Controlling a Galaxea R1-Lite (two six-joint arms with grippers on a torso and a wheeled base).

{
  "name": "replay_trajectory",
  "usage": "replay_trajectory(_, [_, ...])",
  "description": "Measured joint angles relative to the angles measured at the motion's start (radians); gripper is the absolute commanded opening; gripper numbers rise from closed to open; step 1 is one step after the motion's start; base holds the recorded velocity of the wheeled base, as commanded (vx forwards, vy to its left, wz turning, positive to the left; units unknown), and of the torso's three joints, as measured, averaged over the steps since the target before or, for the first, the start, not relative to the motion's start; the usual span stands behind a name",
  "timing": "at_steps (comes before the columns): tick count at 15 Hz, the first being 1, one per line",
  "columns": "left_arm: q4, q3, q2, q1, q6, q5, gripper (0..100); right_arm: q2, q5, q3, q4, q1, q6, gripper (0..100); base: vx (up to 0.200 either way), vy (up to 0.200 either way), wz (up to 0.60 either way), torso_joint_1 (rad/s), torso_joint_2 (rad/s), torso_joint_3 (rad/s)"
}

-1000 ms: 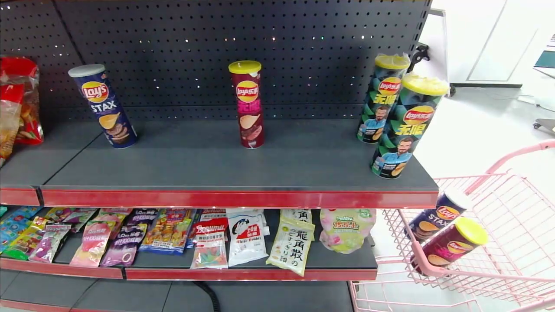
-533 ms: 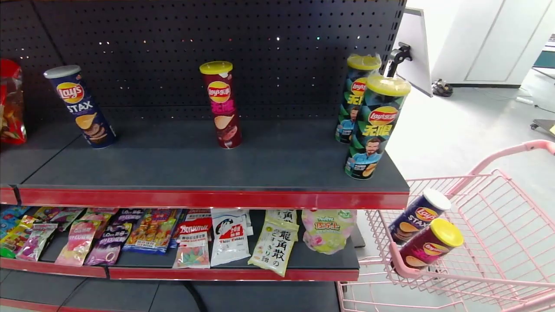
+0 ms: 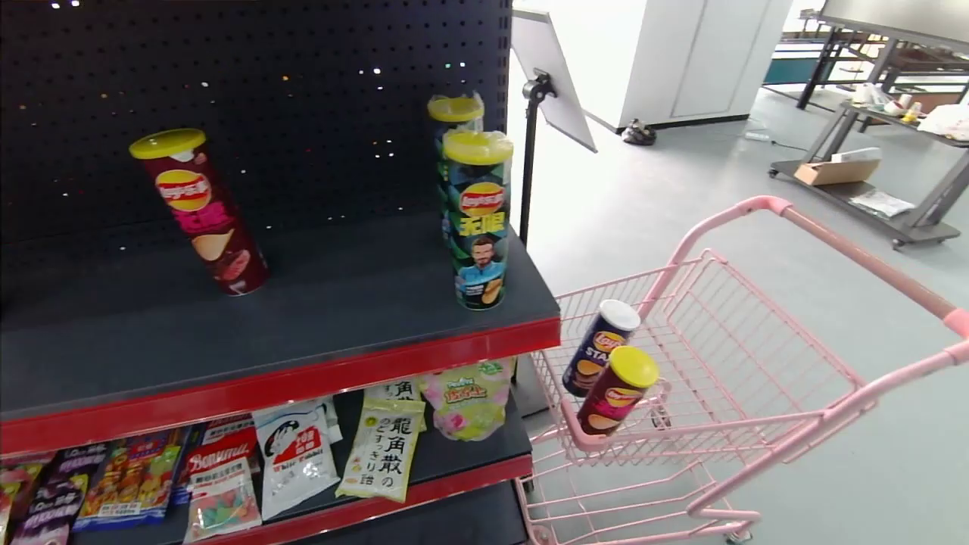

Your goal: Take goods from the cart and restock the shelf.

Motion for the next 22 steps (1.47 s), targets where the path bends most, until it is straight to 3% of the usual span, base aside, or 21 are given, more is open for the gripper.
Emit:
replay_trajectory(9, [-0.001, 0.0, 0.0, 0.001, 0.0, 0.0, 100, 0.0, 0.0, 0.0, 0.0, 0.0, 0.0, 100, 0.0, 0.0, 0.0, -0.076, 0.21, 0.13])
replay_trajectory(22, [0.0, 0.0, 0.0, 0.001, 0.0, 0.0, 100, 0.0, 0.0, 0.0, 0.001, 0.0, 0.001, 100, 0.0, 0.0, 0.0, -0.157, 0.52, 0.352])
